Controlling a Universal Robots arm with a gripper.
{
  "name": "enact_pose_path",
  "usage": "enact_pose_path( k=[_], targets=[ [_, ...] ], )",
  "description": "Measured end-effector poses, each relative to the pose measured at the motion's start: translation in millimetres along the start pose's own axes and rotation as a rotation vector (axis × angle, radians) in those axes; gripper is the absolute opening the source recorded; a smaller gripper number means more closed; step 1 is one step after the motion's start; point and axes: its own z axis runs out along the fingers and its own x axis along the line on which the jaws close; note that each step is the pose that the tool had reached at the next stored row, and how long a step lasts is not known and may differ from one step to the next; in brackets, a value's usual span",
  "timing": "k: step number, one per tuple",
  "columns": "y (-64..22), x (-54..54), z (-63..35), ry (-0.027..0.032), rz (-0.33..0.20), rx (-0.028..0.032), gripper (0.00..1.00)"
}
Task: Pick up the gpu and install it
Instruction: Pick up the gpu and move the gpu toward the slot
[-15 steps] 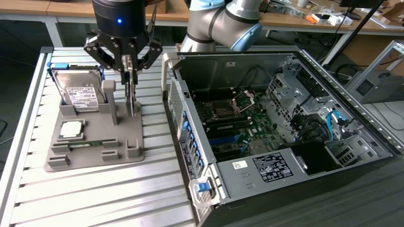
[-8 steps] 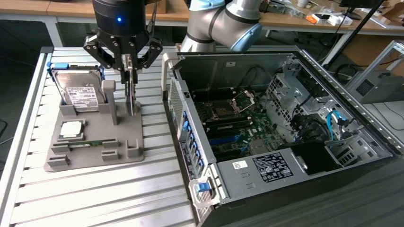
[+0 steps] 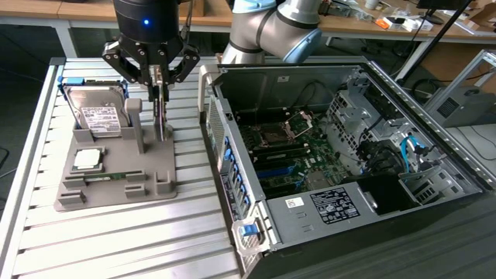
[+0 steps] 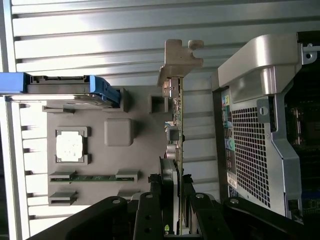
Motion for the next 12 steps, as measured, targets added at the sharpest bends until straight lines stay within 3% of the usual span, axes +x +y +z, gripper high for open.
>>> enact_pose_path(
  k=[12],
  targets=[
    [0.2,-0.1,-3.5,0.0003,0.000,-0.0040,0.27]
  ],
)
